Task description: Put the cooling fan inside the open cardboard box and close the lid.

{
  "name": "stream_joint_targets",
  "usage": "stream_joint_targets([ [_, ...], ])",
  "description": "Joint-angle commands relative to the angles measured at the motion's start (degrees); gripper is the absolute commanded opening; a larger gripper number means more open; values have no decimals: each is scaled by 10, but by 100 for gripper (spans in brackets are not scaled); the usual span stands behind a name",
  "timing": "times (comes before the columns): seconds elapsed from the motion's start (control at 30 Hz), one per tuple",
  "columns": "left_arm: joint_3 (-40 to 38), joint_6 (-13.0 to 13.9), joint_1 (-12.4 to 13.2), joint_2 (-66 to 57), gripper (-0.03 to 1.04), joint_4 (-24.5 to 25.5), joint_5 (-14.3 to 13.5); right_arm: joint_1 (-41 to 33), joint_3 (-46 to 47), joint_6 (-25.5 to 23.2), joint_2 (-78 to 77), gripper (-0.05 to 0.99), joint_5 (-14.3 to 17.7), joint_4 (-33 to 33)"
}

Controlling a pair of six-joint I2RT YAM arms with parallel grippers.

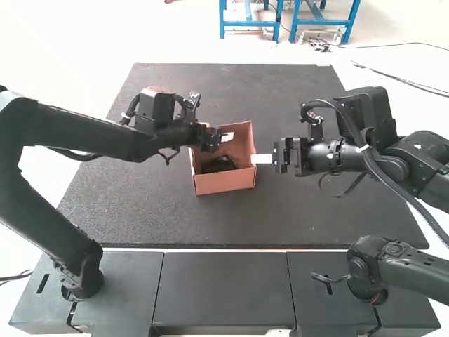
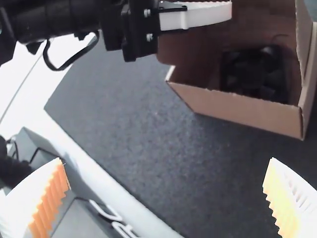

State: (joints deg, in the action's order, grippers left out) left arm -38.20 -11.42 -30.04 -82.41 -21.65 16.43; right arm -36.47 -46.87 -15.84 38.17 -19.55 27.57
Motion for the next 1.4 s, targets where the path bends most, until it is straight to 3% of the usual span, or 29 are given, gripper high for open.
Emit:
stream_joint_targets([
  [0.0, 16, -6, -17, 23, 97, -2, 13, 5, -12, -5, -7, 91, 0, 0],
  [0.63, 117, -21, -85, -1, 97, -73, 8, 3, -10, -8, -13, 91, -10, 27],
  [1.37, 170, -16, -70, -108, 97, -230, -4, 5, 16, -41, -51, 91, -26, 40],
])
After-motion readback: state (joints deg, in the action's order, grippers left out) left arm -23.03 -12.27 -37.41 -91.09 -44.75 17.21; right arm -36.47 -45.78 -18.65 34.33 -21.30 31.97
